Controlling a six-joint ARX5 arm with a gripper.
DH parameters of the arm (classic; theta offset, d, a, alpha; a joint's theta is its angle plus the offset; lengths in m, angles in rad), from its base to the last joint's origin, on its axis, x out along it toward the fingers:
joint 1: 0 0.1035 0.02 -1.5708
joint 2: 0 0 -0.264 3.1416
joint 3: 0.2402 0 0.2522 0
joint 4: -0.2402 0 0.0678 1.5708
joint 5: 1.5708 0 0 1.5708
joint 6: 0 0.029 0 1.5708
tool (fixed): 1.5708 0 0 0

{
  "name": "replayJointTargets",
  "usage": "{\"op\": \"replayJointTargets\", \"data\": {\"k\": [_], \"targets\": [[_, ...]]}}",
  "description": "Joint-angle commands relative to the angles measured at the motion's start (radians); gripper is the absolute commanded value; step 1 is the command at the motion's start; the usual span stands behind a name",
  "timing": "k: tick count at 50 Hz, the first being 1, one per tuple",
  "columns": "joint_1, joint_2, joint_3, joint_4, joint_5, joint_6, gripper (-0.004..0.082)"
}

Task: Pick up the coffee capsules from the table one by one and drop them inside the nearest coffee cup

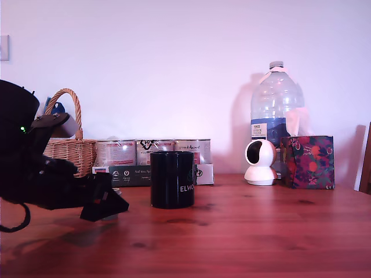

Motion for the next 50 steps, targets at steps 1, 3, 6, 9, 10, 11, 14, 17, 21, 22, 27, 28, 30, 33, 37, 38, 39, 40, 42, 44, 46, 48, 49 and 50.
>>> {"op": "replayJointTargets", "data": {"k": [1, 3, 6, 9, 10, 11, 14, 17, 21, 22, 27, 28, 30, 33, 37, 38, 39, 40, 42, 44, 46, 48, 49, 50], "targets": [[0.002, 0.022, -0.002, -0.002, 0.001, 0.005, 0.0673], [0.002, 0.022, -0.002, -0.004, 0.001, 0.005, 0.0672], [0.002, 0.022, -0.001, -0.007, 0.001, 0.005, 0.0672], [0.001, 0.022, -0.001, -0.015, 0.001, 0.005, 0.0672], [0.001, 0.022, -0.001, -0.018, 0.001, 0.005, 0.0672], [0.001, 0.022, -0.001, -0.022, 0.002, 0.005, 0.0672], [0.001, 0.022, -0.001, -0.024, 0.001, 0.005, 0.0670], [0.001, 0.022, -0.001, -0.023, 0.002, 0.005, 0.0646], [0.001, 0.022, -0.001, -0.024, 0.001, 0.006, 0.0563], [0.001, 0.022, -0.001, -0.025, 0.001, 0.006, 0.0531], [0.001, 0.022, -0.001, -0.029, 0.007, 0.019, 0.0309], [0.001, 0.022, -0.001, -0.029, 0.012, 0.023, 0.0251], [0.001, 0.022, -0.001, -0.031, 0.016, 0.024, 0.0177], [0.002, 0.022, -0.001, -0.032, 0.021, 0.024, 0.0114], [0.002, 0.022, -0.001, -0.034, 0.021, 0.024, 0.0110], [0.002, 0.022, -0.001, -0.037, 0.021, 0.024, 0.0110], [0.002, 0.022, -0.001, -0.038, 0.020, 0.024, 0.0110], [0.002, 0.022, -0.001, -0.038, 0.021, 0.024, 0.0110], [0.002, 0.022, -0.001, -0.038, 0.021, 0.024, 0.0110], [0.002, 0.022, -0.001, -0.037, 0.021, 0.024, 0.0110], [0.002, 0.022, -0.001, -0.037, 0.021, 0.024, 0.0110], [0.002, 0.022, -0.001, -0.037, 0.021, 0.024, 0.0110], [0.002, 0.022, -0.001, -0.037, 0.021, 0.024, 0.0110], [0.002, 0.022, -0.001, -0.037, 0.021, 0.024, 0.0110]]}}
